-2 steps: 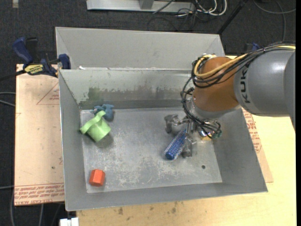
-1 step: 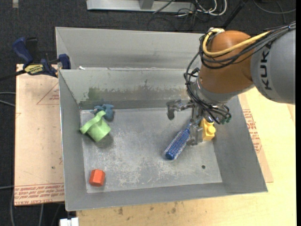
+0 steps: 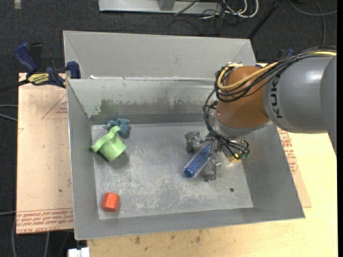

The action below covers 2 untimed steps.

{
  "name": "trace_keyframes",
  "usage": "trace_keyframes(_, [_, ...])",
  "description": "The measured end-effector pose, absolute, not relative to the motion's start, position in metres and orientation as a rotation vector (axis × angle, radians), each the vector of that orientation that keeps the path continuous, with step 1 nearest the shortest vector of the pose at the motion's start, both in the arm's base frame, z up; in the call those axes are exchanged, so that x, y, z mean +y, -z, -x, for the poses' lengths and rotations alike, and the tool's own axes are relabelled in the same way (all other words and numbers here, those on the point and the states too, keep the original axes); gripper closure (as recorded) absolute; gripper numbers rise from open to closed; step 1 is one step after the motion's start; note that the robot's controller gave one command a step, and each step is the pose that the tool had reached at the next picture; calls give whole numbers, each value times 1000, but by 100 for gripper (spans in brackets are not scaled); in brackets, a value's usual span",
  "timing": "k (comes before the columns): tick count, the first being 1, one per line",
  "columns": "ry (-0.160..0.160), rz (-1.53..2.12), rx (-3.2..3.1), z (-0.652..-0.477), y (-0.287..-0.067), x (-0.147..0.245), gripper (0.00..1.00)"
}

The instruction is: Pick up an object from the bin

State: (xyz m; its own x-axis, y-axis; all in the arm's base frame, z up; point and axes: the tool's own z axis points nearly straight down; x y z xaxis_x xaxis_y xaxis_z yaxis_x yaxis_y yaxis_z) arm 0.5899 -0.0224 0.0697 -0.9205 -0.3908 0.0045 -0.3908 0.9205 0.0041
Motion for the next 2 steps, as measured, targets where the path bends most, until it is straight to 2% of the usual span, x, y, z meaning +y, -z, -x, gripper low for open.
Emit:
trace_keyframes(1, [5,-630,-3079,-592,-74,-21,100])
trace_keyframes(2, [-2,-645,-3083,-591,-256,-32,100])
